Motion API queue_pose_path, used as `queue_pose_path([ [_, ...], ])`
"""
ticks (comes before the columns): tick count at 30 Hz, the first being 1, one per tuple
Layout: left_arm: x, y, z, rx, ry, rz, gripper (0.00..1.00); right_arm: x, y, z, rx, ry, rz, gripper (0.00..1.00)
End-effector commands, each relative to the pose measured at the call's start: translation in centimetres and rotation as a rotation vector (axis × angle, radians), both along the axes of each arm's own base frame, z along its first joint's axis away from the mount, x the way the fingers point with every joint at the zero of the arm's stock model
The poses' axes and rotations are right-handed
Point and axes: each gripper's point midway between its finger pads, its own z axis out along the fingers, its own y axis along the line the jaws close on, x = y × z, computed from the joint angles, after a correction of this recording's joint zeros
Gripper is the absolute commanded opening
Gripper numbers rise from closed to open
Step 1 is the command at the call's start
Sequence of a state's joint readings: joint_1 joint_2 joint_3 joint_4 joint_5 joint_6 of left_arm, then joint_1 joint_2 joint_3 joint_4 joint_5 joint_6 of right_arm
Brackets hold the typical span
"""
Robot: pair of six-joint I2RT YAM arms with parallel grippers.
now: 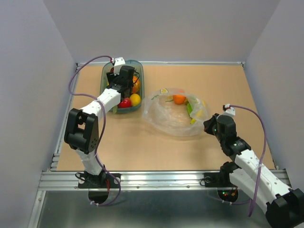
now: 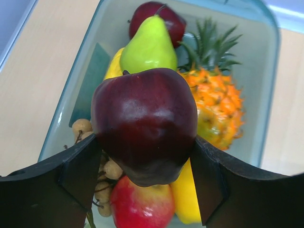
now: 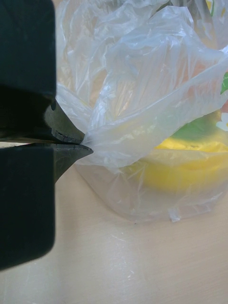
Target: Untie the knot of the plastic bag and take out the fruit
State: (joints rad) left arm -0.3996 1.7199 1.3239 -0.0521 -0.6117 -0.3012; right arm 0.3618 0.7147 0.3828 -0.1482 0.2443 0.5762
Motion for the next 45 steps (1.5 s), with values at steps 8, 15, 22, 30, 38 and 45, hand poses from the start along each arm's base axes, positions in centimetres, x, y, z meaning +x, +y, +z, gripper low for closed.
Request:
queue_pose_path([
  [8, 0.5, 1.9, 3.2, -0.004, -0.084, 0.072, 0.98, 0.5, 0.3, 0.7, 0.011, -0.037, 0.001, 0.01],
  [15, -0.1, 1.3, 4.9, -0.047, -0.117, 0.051, 0.99, 0.5, 0.3, 0.6, 0.009, -0.033, 0.000, 0.01],
  [22, -3.2, -5.9, 8.1, -0.101, -0.178, -0.144, 0.99, 0.6, 0.3, 0.5, 0.007, -0.029, 0.000, 0.00],
  [30, -9.2, -19.1, 8.6, -0.153, -0.198, -0.504, 0.98, 0.6, 0.3, 0.6, 0.008, -0.030, 0.001, 0.00],
  [38, -12.7, -27.5, 3.6, -0.197, -0.087, -0.675, 0.95, 0.6, 0.4, 0.6, 0.009, -0.027, 0.006, 0.00],
  [45, -10.8, -30.8, 0.9, -0.249, -0.087, -0.664, 0.96, 0.6, 0.5, 0.7, 0.014, -0.032, 0.013, 0.01],
])
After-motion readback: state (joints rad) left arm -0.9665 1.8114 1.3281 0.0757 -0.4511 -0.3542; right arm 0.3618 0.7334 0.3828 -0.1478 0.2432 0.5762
